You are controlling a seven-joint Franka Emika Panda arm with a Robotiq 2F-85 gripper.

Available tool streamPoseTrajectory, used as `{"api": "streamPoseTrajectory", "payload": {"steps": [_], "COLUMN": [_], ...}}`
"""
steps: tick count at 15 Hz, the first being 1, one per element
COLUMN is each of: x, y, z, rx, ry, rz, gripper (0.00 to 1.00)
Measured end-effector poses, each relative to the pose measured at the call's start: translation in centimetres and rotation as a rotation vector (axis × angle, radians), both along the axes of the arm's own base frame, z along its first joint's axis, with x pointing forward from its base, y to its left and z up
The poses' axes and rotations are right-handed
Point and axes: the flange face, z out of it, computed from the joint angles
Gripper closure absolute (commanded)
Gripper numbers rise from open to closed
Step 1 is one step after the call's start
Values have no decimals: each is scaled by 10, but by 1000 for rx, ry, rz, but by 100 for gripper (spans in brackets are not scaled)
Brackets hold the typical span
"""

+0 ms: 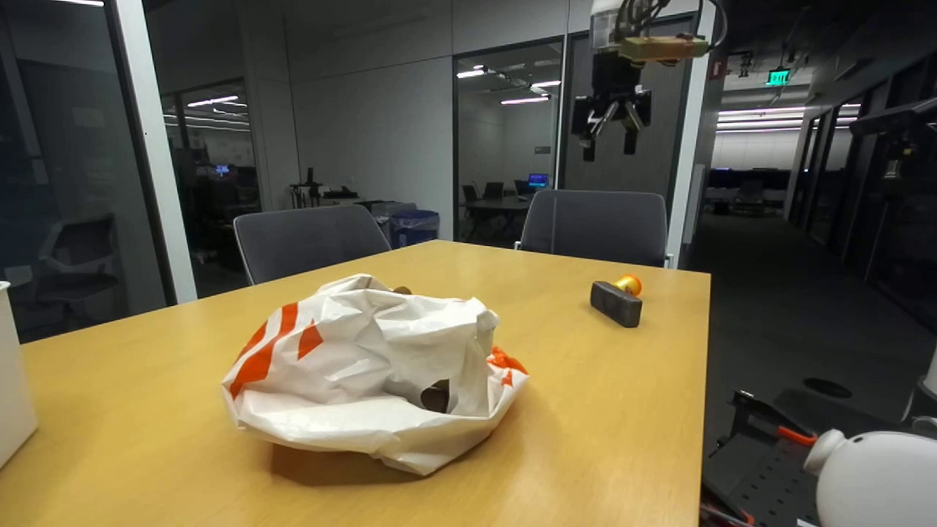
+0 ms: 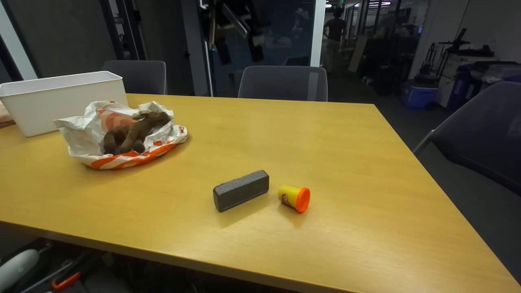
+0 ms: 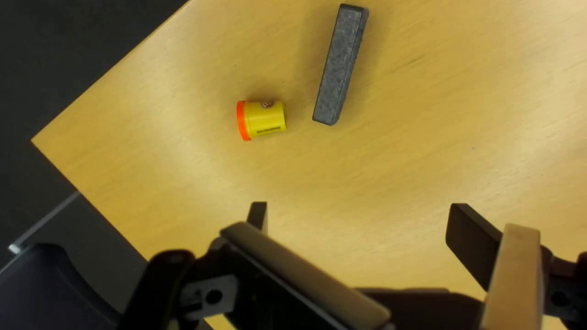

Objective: Pick up the objects on the right side of the table and put them in the plastic bag.

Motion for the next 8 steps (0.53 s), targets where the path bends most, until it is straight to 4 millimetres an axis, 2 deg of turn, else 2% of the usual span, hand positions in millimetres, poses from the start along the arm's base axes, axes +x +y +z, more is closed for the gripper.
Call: {"api": "streamPoseTrajectory", "payload": {"steps": [2, 4, 8], "x": [1, 3, 4], "y": [-25, -41, -55], "z": [-39, -78, -142], "rx": [19, 29, 49], "ry": [2, -3, 27], "rz": [-4, 1, 43], "gripper": [0, 0, 0]}}
